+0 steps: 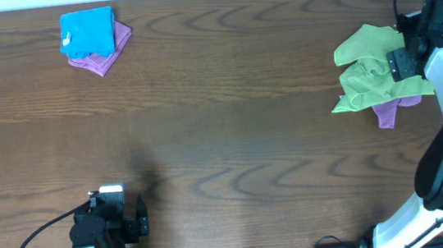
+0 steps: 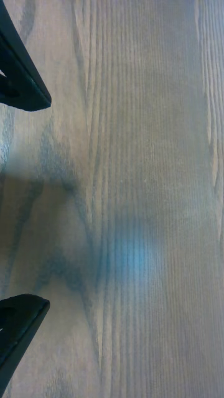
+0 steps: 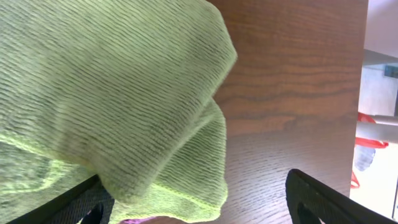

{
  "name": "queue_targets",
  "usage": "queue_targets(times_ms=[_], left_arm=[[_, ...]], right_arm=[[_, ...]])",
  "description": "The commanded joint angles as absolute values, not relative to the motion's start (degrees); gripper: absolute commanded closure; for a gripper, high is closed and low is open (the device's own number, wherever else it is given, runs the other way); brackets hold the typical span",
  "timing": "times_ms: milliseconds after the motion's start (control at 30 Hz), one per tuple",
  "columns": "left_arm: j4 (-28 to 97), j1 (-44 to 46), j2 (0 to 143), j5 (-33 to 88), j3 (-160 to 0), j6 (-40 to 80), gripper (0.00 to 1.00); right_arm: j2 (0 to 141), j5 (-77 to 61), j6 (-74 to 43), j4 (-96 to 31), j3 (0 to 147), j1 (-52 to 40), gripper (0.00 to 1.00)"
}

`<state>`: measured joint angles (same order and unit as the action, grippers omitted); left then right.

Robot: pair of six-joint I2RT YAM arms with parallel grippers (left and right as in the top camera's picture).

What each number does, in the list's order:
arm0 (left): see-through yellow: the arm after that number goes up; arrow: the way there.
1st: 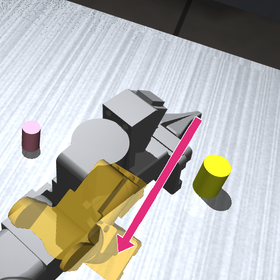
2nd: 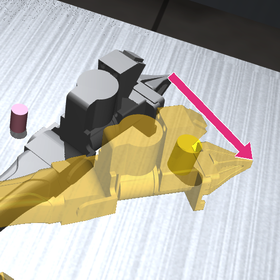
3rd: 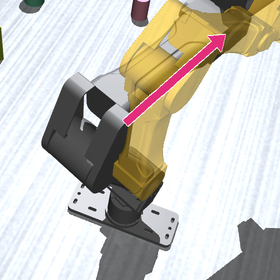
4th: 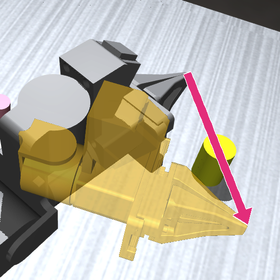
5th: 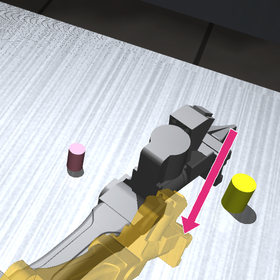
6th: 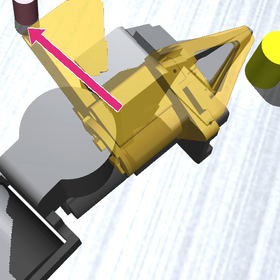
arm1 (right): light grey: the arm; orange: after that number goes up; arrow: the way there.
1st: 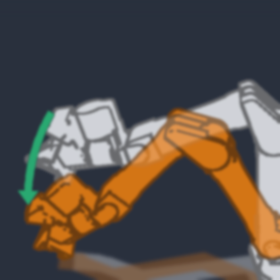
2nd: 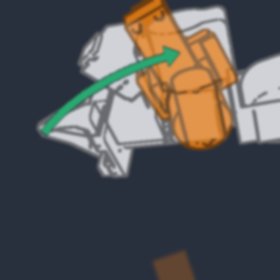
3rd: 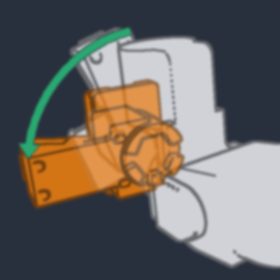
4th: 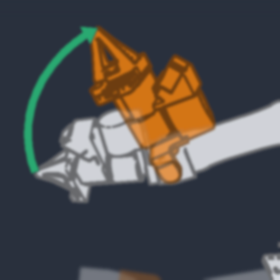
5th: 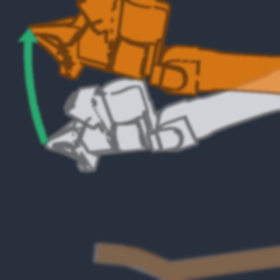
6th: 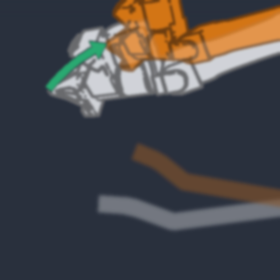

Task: Fold the cloth
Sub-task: 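Reach the right gripper to the crumpled lime-green towel and grasp it, then lift the green towel with the right gripper and drop it at table center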

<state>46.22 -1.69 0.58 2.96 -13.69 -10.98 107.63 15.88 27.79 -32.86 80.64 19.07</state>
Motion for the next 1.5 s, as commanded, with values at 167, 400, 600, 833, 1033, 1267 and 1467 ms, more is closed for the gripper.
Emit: queue_targets(times_ms=[167,400,600,833,1033,1267,1467], left_arm=[[46.57,-1.45,0.25,2.57,-13.5,-11.77,0.05],[46.57,-1.45,0.25,2.57,-13.5,-11.77,0.05],[46.54,-1.45,0.25,2.57,-13.5,-11.79,0.05],[46.54,-1.45,0.25,2.57,-13.5,-11.79,0.05],[46.54,-1.45,0.25,2.57,-13.5,-11.79,0.05],[46.54,-1.45,0.25,2.57,-13.5,-11.77,0.05],[46.54,-1.45,0.25,2.57,-13.5,-11.77,0.05]], right_arm=[[110.48,12.38,28.58,-32.45,81.52,20.12,0.17],[111.55,11.53,28.34,-29.21,81.52,20.08,0.23],[111.55,6.87,28.29,-27.64,81.52,20.05,0.79],[108.44,6.72,27.88,-28.12,81.54,15.92,0.99],[96.88,8.86,27.7,-30.94,81.54,4.86,0.99],[85.49,15.11,25.54,-38.26,81.54,-17.93,0.99],[80.86,16.75,22.9,-41.63,81.56,-36.93,0.99]])
